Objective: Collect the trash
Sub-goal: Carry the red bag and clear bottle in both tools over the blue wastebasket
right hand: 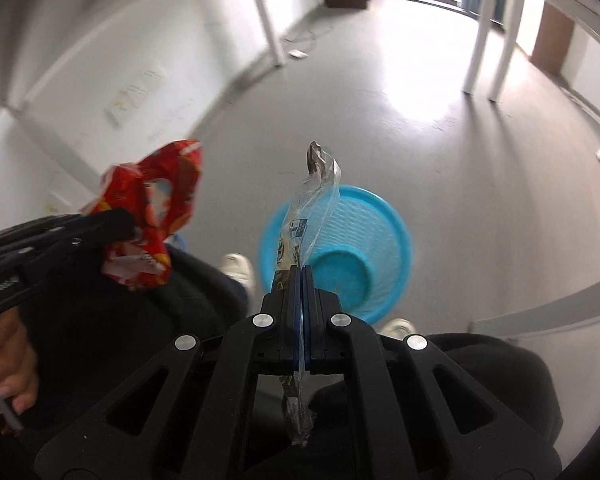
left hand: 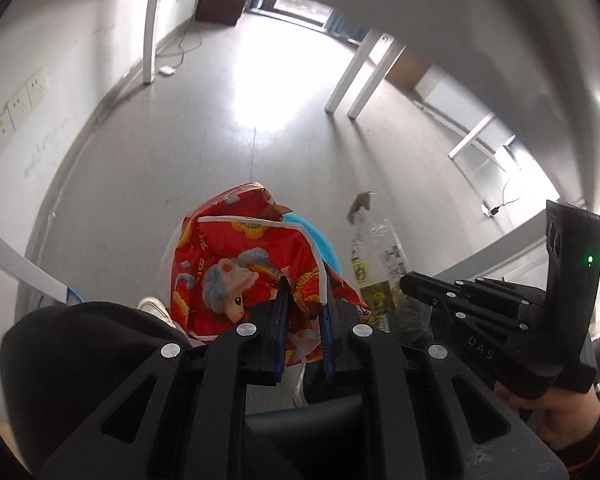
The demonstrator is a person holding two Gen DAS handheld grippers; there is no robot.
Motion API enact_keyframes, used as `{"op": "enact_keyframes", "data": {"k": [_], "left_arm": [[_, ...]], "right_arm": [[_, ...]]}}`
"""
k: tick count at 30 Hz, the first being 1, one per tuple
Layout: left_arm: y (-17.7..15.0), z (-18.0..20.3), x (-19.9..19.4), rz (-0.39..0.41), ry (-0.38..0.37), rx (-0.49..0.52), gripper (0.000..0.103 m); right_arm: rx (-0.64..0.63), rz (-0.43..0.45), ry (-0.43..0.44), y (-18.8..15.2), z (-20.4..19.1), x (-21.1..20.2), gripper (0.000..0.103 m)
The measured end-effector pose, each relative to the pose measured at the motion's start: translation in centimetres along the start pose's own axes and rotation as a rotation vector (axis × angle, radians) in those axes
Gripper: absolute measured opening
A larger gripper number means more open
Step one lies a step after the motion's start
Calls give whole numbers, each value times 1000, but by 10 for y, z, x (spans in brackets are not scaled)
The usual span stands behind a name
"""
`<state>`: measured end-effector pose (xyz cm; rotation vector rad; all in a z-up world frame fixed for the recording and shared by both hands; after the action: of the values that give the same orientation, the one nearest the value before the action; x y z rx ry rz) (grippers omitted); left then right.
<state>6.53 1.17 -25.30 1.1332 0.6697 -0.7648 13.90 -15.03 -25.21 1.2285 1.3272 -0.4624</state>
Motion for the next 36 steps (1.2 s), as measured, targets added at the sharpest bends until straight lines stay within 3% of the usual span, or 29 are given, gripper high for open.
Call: {"op": "enact_keyframes", "data": {"k": [15,20,27,36], "left_arm": [[13,-31,100,-141,21,-102,13],[18,-35,127,-206,-10,-138,13],[22,-26,154,-256,-19,-93,13],[25,-34,172,-281,-51,-114,13]], "right_arm": [[156,-163,-45,28,39,109,1],[193,-201,-50,38,45,136,1],[282,-249,-57,52,69,173,1],[333,-283,-63,59,85,193,1]]}}
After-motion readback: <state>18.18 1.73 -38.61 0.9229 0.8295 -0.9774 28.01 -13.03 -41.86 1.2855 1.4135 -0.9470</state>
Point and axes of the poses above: each gripper's, at about its wrist camera, not at the fingertips, and x roughly the way its jaws point, z to its right, y to its top, the point moved 2 cm from there along x, roughly the way its jaws point, and after that the axes turned 10 degrees about x, right-handed, at the moved point
